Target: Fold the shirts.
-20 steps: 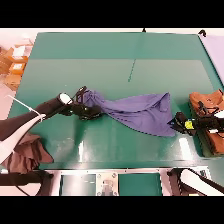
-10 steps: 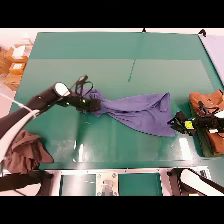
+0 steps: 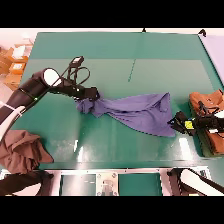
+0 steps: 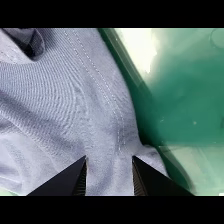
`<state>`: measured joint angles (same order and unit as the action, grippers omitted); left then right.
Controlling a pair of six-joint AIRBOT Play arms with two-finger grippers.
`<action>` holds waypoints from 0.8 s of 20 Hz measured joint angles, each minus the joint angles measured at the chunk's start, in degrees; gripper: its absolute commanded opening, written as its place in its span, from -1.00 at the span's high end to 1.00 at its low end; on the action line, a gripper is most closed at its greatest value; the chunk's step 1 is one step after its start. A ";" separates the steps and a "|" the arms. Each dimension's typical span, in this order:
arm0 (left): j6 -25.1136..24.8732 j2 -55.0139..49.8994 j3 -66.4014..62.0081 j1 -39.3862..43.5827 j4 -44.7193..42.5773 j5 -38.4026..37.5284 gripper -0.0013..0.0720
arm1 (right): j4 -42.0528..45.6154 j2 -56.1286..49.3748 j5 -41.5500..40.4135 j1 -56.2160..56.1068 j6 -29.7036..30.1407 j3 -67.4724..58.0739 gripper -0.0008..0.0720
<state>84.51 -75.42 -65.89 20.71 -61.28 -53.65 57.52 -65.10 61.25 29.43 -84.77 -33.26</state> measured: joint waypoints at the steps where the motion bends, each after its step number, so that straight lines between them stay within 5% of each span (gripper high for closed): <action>1: 0.13 -0.35 -0.07 0.02 -0.55 -0.33 -0.70 | -0.02 0.00 0.00 0.00 0.00 0.00 0.07; 2: 0.20 -0.87 -0.04 0.02 -1.11 -1.25 -0.70 | -0.02 0.00 0.00 0.00 0.00 0.00 0.07; 4: 0.11 -2.36 -0.04 0.24 -1.22 -1.97 -0.33 | -0.07 0.00 0.00 0.00 0.00 0.00 0.07; 9: -2.93 -7.98 0.26 2.21 -0.20 -2.71 -0.32 | -0.26 0.00 0.07 0.00 -0.02 0.00 0.07; 10: -3.26 -8.85 0.26 2.34 -0.66 -2.54 0.03 | -0.44 0.00 0.13 0.00 -0.02 0.00 0.07; 11: -3.54 -9.57 0.28 2.47 -1.53 -2.27 0.58 | -0.61 0.00 0.20 0.00 -0.02 0.00 0.07; 13: -4.13 -10.38 0.24 2.73 -2.75 -0.76 0.67 | -1.01 0.00 0.26 0.00 -0.02 0.00 0.07; 14: -4.31 -10.64 0.24 2.82 -3.15 0.15 0.90 | -1.05 0.00 0.28 0.00 -0.02 0.00 0.07; 16: -4.79 -10.97 0.20 2.89 -3.69 2.19 0.91 | -1.27 0.00 0.35 0.00 -0.02 0.00 0.07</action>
<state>79.72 -86.39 -65.69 23.59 -64.97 -51.46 56.25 -65.10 61.60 29.43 -84.79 -33.26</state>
